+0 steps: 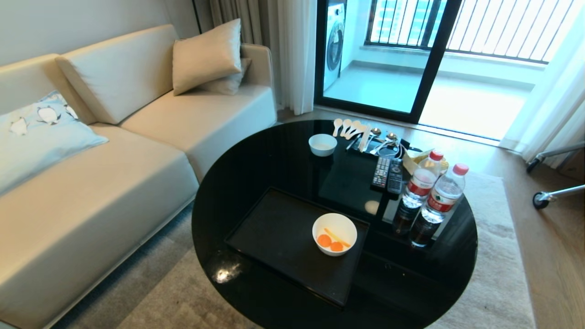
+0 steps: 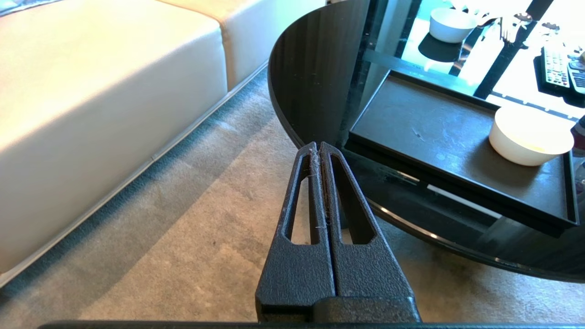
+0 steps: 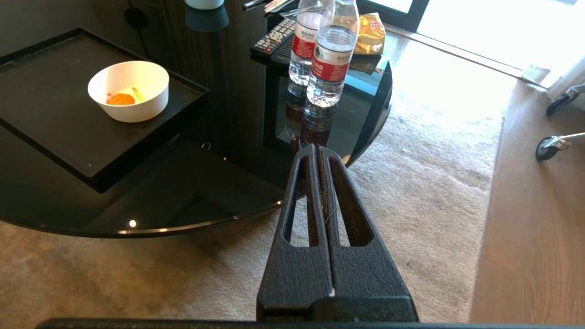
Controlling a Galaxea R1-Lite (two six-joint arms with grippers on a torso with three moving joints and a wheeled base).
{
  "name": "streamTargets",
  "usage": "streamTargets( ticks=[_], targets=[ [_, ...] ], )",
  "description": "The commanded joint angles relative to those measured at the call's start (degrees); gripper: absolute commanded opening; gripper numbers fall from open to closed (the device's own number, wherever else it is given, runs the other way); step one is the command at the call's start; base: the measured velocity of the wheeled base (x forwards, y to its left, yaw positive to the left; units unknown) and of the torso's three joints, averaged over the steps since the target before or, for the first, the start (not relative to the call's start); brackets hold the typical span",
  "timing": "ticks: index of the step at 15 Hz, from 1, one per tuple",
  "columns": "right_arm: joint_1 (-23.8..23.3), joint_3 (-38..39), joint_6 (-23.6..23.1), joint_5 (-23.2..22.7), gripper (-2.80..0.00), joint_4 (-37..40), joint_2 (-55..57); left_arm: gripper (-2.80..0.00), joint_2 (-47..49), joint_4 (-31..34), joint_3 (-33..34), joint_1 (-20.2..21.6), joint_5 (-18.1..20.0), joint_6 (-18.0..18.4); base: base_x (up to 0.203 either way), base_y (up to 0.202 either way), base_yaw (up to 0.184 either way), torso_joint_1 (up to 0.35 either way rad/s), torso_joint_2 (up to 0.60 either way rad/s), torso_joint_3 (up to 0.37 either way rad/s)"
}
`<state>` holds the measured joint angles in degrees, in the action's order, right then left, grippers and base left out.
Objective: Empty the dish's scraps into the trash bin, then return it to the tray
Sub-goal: Pick up the bowl with leftover food
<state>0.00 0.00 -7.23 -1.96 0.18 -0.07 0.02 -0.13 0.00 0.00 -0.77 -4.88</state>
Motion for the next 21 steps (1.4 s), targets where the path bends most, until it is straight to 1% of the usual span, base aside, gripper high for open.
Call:
streamTargets(
  ticks=[1, 3, 6, 8, 9, 10, 12, 14, 16, 19, 21],
  targets=[
    [0.0, 0.0, 0.6, 0.0, -2.8, 0.0, 0.1, -2.8, 0.0, 0.0, 0.0, 0.0, 0.0, 0.0, 0.0, 0.0, 0.0, 0.0, 0.0, 0.0],
    [0.0, 0.0, 1.9, 0.2, -2.8, 0.0, 0.1, -2.8, 0.0, 0.0, 0.0, 0.0, 0.0, 0.0, 0.0, 0.0, 0.0, 0.0, 0.0, 0.0],
    [0.0, -0.2, 2.0, 0.1, -2.8, -0.6, 0.1, -2.8, 0.0, 0.0, 0.0, 0.0, 0.0, 0.0, 0.0, 0.0, 0.0, 0.0, 0.0, 0.0],
    [0.0, -1.8, 2.2, -1.5, -2.8, -1.1, 0.1, -2.8, 0.0, 0.0, 0.0, 0.0, 0.0, 0.0, 0.0, 0.0, 0.0, 0.0, 0.0, 0.0],
    [0.0, -4.4, 2.2, -2.7, -2.8, -0.3, 0.1, -2.8, 0.0, 0.0, 0.0, 0.0, 0.0, 0.0, 0.0, 0.0, 0.0, 0.0, 0.0, 0.0],
    [0.0, -7.6, 2.1, -5.0, -2.8, 1.9, 0.2, -2.8, 0.0, 0.0, 0.0, 0.0, 0.0, 0.0, 0.0, 0.0, 0.0, 0.0, 0.0, 0.0],
    [0.0, -14.7, 1.5, -8.8, -2.8, 8.1, 2.8, -2.8, 0.0, 0.0, 0.0, 0.0, 0.0, 0.0, 0.0, 0.0, 0.0, 0.0, 0.0, 0.0],
    [0.0, -19.2, -2.1, -10.0, -2.8, 10.8, 9.1, -2.8, 0.0, 0.0, 0.0, 0.0, 0.0, 0.0, 0.0, 0.0, 0.0, 0.0, 0.0, 0.0],
    [0.5, -23.3, -6.6, -11.8, -2.8, 11.2, 16.5, -2.8, 0.0, 0.0, 0.0, 0.0, 0.0, 0.0, 0.0, 0.0, 0.0, 0.0, 0.0, 0.0],
    [2.0, -28.7, -11.3, -14.4, -2.8, 10.8, 26.5, -2.8, 0.0, 0.0, 0.0, 0.0, 0.0, 0.0, 0.0, 0.0, 0.0, 0.0, 0.0, 0.0],
    [3.1, -31.3, -13.0, -14.9, -2.8, 9.5, 32.8, -2.8, 0.0, 0.0, 0.0, 0.0, 0.0, 0.0, 0.0, 0.0, 0.0, 0.0, 0.0, 0.0]
  ],
)
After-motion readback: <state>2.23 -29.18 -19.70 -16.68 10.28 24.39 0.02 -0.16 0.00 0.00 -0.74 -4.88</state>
